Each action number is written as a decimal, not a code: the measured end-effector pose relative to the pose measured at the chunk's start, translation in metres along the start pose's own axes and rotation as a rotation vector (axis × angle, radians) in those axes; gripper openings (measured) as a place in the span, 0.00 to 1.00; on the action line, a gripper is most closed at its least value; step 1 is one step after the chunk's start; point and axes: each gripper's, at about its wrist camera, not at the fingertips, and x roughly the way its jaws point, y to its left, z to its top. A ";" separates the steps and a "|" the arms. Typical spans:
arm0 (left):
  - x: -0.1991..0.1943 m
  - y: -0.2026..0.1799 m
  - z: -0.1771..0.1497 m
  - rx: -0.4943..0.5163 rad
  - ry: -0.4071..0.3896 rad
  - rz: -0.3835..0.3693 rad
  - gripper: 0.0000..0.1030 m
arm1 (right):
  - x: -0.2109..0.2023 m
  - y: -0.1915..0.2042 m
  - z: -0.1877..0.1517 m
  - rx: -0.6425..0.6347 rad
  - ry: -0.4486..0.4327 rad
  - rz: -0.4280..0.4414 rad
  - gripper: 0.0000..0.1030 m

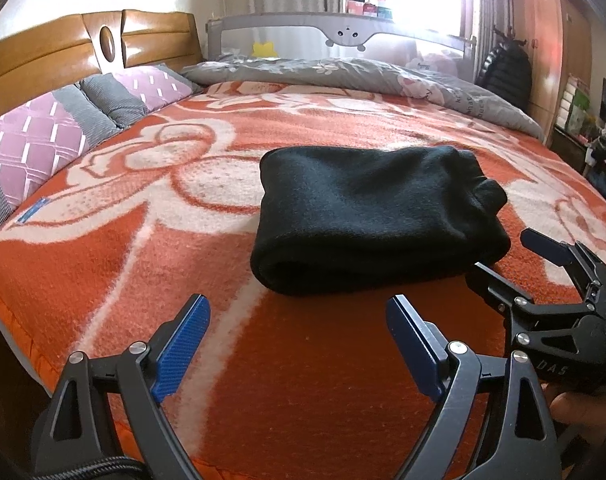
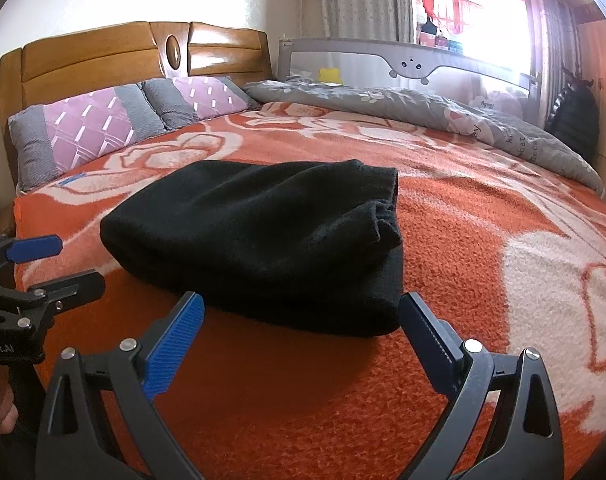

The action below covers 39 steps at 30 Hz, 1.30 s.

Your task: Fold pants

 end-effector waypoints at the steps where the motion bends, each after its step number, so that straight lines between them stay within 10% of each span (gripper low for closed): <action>1: 0.000 0.000 0.000 -0.002 0.002 0.001 0.88 | 0.000 0.001 0.000 -0.001 0.001 0.000 0.95; 39: 0.010 0.003 0.000 -0.008 0.027 0.012 0.90 | 0.003 -0.001 -0.004 0.010 0.013 -0.008 0.95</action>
